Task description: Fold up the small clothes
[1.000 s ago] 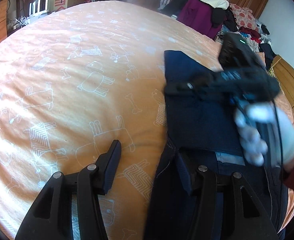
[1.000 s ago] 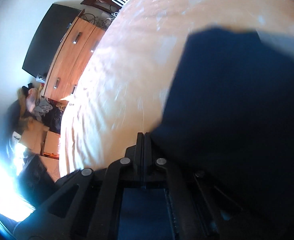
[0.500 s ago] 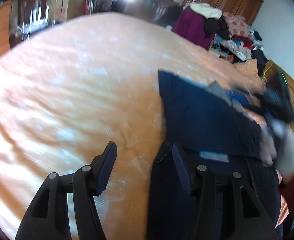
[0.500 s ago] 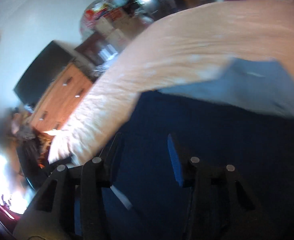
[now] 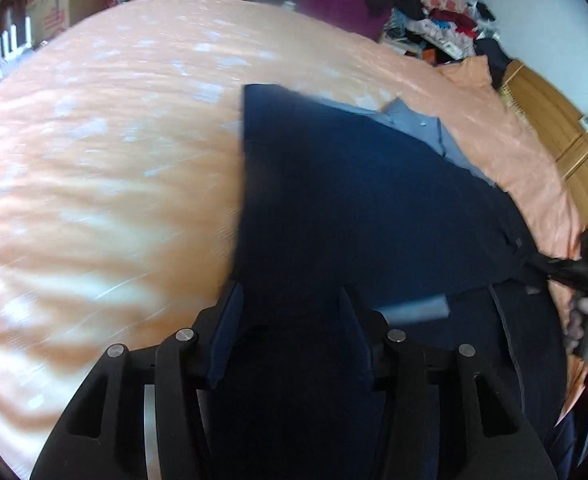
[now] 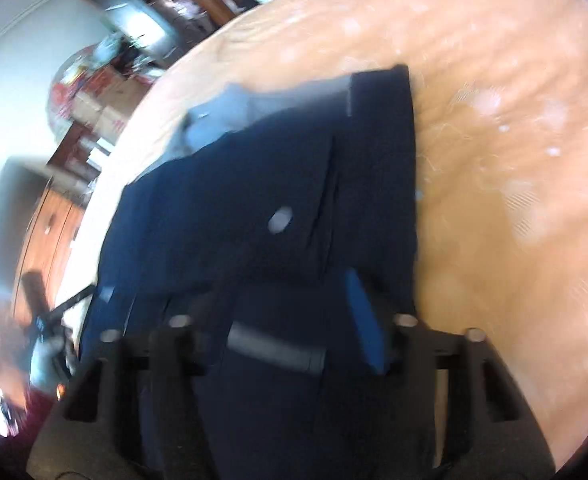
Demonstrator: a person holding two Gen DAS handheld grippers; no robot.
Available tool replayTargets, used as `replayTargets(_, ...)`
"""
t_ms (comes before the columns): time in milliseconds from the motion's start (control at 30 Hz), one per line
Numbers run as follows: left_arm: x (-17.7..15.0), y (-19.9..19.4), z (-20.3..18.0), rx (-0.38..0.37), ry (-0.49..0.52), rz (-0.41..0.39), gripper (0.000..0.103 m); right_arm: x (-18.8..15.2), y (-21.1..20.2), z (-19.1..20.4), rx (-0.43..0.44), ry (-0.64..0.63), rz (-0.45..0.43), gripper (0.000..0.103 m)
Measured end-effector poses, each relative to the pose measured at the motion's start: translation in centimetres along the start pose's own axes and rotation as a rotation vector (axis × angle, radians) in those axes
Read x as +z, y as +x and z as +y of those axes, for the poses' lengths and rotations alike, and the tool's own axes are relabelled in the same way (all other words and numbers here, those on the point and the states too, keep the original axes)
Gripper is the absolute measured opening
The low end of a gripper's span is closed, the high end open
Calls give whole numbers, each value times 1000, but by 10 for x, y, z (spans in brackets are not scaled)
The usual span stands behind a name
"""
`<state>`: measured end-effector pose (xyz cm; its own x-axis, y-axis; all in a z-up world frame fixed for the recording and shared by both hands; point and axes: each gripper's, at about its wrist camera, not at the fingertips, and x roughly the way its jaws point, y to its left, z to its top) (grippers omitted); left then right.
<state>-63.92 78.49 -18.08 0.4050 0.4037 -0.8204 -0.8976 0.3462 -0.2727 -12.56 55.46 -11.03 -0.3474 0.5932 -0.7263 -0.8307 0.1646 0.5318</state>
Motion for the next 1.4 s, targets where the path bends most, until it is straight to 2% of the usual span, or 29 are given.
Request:
replayTargets(67,-11,-15,8,13,-5,23,55,-22,-19,16,-6,-42,32,60)
replayTargets(100,-23,-27,14,-4,-13,36,55,-35,-33,17,-6,-60,52,60)
replayTargets(200,-59,-62,34,-83,-74,46,56,-81,-69,10,-15,-78,125,60)
replayTargets(300,-107,-92,48,-183,-143,53,58,-132,-94,3,-32,-38,164,60)
replayTargets(400,-140,-107,46,-272,-165,58,59,-176,-106,-8,-48,17,192,61)
replayTargets(500,-159,-115,36,-304,-135,70,59,-203,-111,-10,-88,12,188,60)
replayTargets(600,-167,-120,26,-306,-109,70,60,-209,-111,-14,-90,18,164,62)
replayTargets(733,-170,-119,23,-330,-100,75,60,-215,-101,-7,67,66,218,62)
replayTargets(767,-172,-121,25,-340,-98,76,60,-218,-95,0,77,62,232,62)
replayTargets(867,-177,-124,29,-388,-86,94,59,-221,-93,-3,76,72,229,62)
replayTargets(1067,-194,-125,30,-400,-48,149,53,-218,-93,-3,77,78,234,61)
replayTargets(1267,-205,-116,12,-435,1,216,52,-220,-93,-3,81,91,229,61)
replayTargets(1400,-205,-111,18,-444,-49,230,46,-220,-91,-7,97,107,229,61)
